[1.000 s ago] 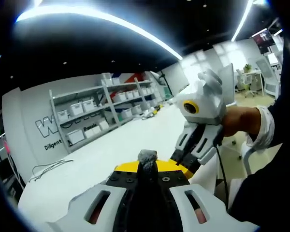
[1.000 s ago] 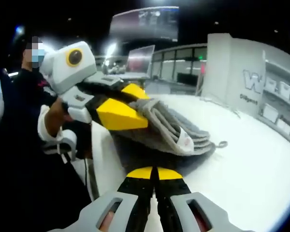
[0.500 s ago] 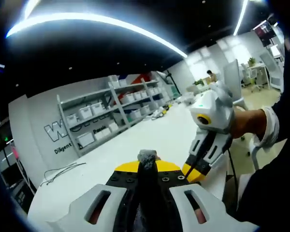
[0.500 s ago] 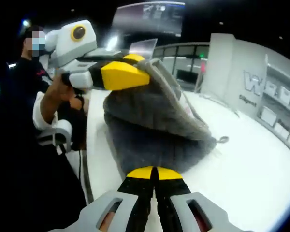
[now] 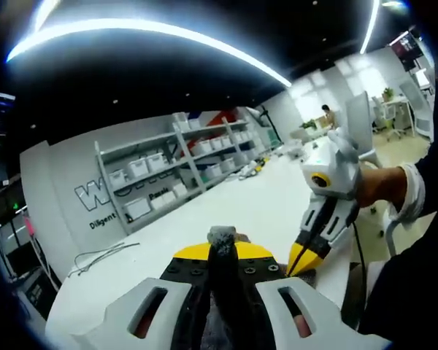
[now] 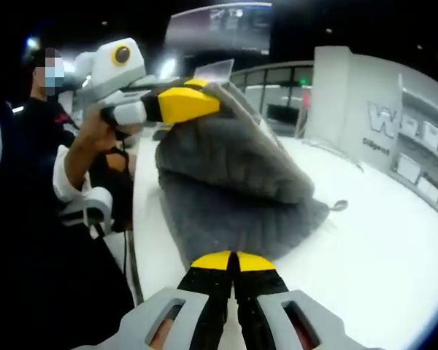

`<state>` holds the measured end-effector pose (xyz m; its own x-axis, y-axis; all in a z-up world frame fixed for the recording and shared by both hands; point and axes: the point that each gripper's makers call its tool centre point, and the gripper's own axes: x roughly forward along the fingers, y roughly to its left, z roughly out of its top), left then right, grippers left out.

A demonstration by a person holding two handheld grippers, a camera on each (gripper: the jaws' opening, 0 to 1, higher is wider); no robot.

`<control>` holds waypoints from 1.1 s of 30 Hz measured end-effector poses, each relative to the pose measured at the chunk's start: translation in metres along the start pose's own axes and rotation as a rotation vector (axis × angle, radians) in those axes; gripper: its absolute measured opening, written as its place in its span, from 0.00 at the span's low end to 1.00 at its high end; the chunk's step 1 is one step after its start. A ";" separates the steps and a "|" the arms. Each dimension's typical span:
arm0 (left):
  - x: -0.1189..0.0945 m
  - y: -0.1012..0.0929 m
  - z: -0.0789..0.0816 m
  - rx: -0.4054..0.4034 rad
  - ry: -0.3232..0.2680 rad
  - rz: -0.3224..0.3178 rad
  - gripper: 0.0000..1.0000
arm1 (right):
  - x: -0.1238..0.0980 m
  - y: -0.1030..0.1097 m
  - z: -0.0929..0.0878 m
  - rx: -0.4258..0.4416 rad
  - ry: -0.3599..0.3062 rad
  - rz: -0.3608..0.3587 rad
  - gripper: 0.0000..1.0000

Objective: Open the folded towel by lifting each exposed corner and separating the folded layers until the towel lies flat within the target outline without major curled edges

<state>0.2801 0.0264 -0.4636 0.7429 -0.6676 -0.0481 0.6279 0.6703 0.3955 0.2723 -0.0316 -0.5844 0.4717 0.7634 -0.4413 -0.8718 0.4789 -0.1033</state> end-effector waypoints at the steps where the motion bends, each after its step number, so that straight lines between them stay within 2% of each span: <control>1: 0.000 0.001 0.000 0.000 0.001 0.002 0.09 | 0.000 0.000 0.000 -0.005 0.000 -0.001 0.00; 7: -0.004 0.008 0.000 -0.005 0.002 0.017 0.09 | -0.001 0.001 0.000 -0.013 -0.002 0.001 0.00; 23: -0.022 0.040 -0.002 -0.029 0.017 0.084 0.09 | -0.003 0.002 -0.001 -0.005 -0.005 0.014 0.00; 33: -0.027 0.051 -0.005 -0.039 0.024 0.110 0.09 | -0.003 0.001 -0.001 0.003 -0.008 0.017 0.00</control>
<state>0.2933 0.0799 -0.4473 0.8130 -0.5815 -0.0287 0.5505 0.7517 0.3632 0.2697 -0.0338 -0.5844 0.4574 0.7750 -0.4360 -0.8795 0.4668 -0.0929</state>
